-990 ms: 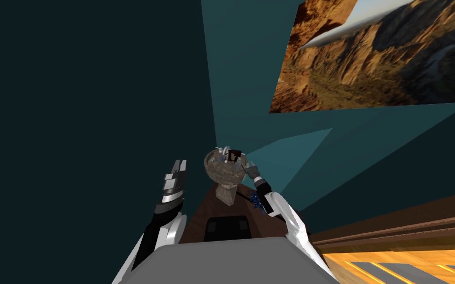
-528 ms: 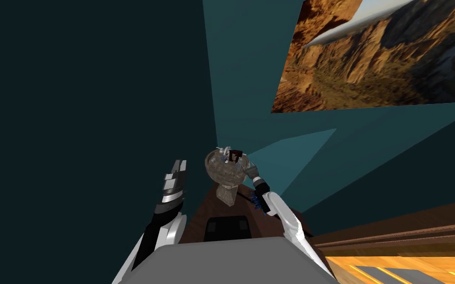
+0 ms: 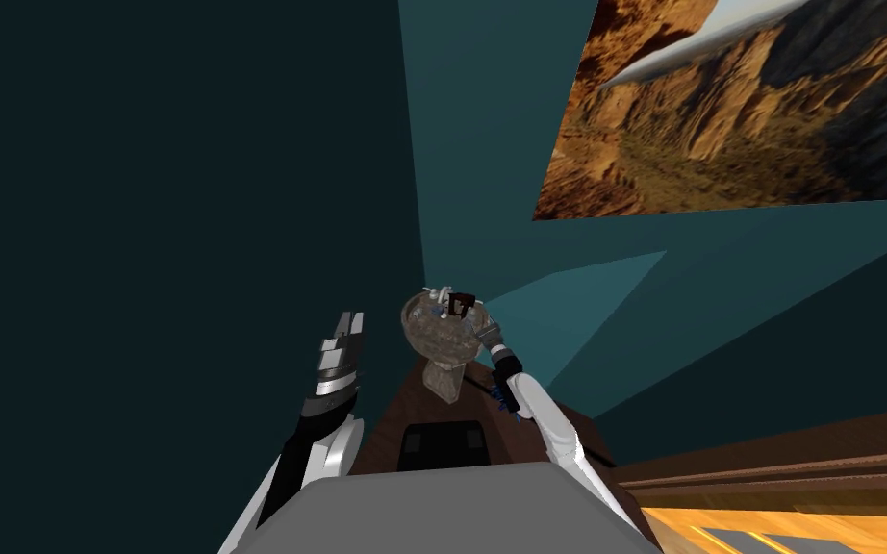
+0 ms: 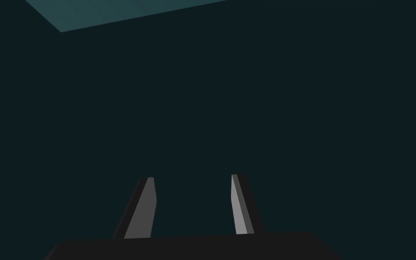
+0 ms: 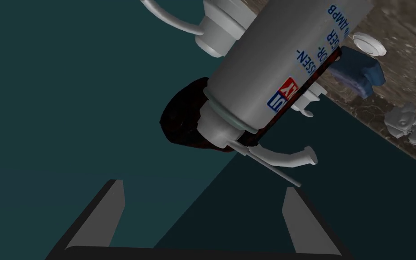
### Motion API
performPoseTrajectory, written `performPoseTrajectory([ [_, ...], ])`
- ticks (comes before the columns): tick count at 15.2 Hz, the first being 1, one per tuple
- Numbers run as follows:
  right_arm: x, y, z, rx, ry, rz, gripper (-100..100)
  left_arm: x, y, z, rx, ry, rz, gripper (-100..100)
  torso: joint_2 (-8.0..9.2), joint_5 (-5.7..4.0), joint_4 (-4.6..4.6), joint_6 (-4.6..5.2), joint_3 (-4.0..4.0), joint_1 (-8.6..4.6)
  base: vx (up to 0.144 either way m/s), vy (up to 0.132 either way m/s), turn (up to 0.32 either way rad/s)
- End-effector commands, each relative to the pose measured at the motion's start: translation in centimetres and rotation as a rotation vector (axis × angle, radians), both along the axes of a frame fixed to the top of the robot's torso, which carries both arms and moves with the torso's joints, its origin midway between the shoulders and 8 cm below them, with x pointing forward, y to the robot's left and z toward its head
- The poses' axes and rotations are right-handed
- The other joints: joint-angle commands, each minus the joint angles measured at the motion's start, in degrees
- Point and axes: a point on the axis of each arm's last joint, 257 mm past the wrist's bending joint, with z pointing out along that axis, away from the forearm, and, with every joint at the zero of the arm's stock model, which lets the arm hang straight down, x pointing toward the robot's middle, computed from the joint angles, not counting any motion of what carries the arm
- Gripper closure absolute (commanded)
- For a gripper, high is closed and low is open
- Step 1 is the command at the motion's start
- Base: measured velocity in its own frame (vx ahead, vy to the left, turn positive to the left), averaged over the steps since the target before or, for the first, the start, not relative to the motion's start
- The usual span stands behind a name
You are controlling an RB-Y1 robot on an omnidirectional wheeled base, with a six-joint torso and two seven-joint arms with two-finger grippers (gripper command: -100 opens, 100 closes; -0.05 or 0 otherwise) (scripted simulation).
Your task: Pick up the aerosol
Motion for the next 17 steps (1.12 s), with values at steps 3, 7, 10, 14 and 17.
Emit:
performPoseTrajectory([
  [3, 0.3, -0.1, -0.4, -0.118, -0.011, -0.018, -100, 0.0, 0.0, 0.0, 0.000, 0.000, 0.000, 0, 0.01, 0.00, 0.00, 0.00, 0.00, -0.01, 0.012, 0.019, 0.015],
  [7, 0.7, -0.2, -1.0, -0.247, -0.023, -0.041, -100, 0.0, 0.0, 0.0, 0.000, 0.000, 0.000, 0, 0.01, 0.00, 0.00, 0.00, 0.01, -0.02, 0.013, 0.017, 0.015],
  [10, 0.9, -0.2, -1.1, -0.316, -0.032, -0.051, -100, 0.0, 0.0, 0.0, 0.000, 0.000, 0.000, 0, 0.01, 0.00, 0.00, 0.00, 0.00, -0.01, 0.014, 0.019, 0.014],
  [14, 1.0, -0.1, -1.2, -0.398, -0.046, -0.059, -100, 0.0, 0.0, 0.0, 0.000, 0.000, 0.000, 0, 0.02, 0.00, 0.00, 0.00, 0.01, -0.03, 0.010, 0.015, 0.012],
  [17, 1.2, 0.1, -1.3, -0.498, -0.061, -0.074, -100, 0.0, 0.0, 0.0, 0.000, 0.000, 0.000, 0, 0.01, 0.00, 0.00, 0.00, 0.01, -0.01, 0.014, 0.018, 0.017],
])
